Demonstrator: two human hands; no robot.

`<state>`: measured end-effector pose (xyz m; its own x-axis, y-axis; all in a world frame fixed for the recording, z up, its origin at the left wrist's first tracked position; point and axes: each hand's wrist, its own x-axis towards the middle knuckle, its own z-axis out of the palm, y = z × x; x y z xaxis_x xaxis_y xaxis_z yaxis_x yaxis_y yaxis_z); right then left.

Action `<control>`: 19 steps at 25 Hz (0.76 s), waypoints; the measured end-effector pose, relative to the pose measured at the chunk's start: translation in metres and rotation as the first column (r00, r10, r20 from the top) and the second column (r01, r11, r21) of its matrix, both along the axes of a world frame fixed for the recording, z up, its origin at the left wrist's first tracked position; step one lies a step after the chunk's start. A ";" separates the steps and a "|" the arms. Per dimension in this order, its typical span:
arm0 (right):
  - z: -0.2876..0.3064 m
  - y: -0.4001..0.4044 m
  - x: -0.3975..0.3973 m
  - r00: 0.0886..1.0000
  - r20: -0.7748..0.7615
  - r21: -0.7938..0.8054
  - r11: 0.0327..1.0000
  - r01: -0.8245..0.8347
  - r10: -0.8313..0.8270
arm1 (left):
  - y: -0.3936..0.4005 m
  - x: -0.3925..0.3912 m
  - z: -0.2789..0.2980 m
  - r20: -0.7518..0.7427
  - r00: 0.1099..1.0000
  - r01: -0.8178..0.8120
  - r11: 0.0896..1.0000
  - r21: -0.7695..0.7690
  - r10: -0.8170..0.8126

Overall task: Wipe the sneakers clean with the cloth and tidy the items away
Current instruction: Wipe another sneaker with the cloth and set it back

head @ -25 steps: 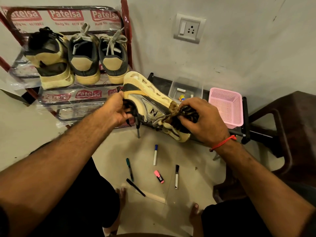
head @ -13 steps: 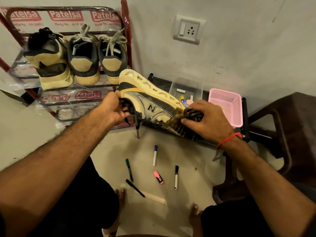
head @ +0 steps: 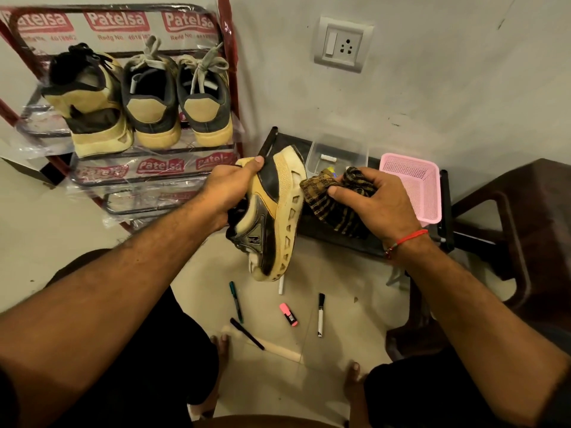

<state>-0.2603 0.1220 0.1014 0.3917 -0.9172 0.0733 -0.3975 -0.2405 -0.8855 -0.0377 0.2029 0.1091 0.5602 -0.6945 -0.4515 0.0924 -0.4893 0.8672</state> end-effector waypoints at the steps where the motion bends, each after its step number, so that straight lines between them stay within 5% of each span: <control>1: 0.001 -0.001 0.000 0.999 0.048 0.028 1.000 0.006 -0.007 | 0.000 0.001 -0.003 0.069 0.995 0.069 0.997 0.019 -0.070; 4: 0.002 -0.006 -0.003 0.973 0.226 0.140 0.990 0.013 -0.045 | 0.004 0.006 -0.006 0.327 0.876 0.352 0.933 0.067 -0.354; 7: -0.001 -0.008 -0.002 0.966 0.254 0.189 0.982 0.007 -0.056 | 0.006 0.005 -0.011 0.585 0.430 0.636 0.691 0.344 -0.688; 8: -0.003 -0.008 -0.002 0.969 0.244 0.191 0.982 0.001 -0.049 | 0.006 0.004 -0.013 0.613 0.324 0.642 0.644 0.416 -0.720; 9: -0.006 -0.007 -0.001 0.972 0.232 0.191 0.982 -0.003 -0.043 | 0.005 0.004 -0.016 0.618 0.317 0.631 0.647 0.428 -0.719; 11: -0.011 -0.005 0.003 0.977 0.209 0.207 0.978 -0.010 -0.034 | 0.006 0.003 -0.016 0.527 0.569 0.566 0.766 0.306 -0.631; 13: -0.014 -0.002 0.007 0.987 0.161 0.233 0.972 -0.022 -0.016 | 0.005 -0.001 -0.016 0.260 0.873 0.396 0.911 0.118 -0.413; 14: -0.014 -0.001 0.009 0.992 0.128 0.235 0.971 -0.035 0.005 | 0.004 -0.002 -0.016 0.105 0.953 0.281 0.958 0.049 -0.285; 16: -0.015 0.001 0.011 0.996 0.075 0.223 0.973 -0.062 0.046 | 0.005 -0.003 -0.013 -0.082 0.992 0.095 0.995 -0.027 -0.097; 19: -0.014 0.000 0.012 0.997 0.069 0.206 0.977 -0.060 0.047 | 0.007 0.002 -0.013 -0.031 0.997 0.064 0.994 -0.089 -0.067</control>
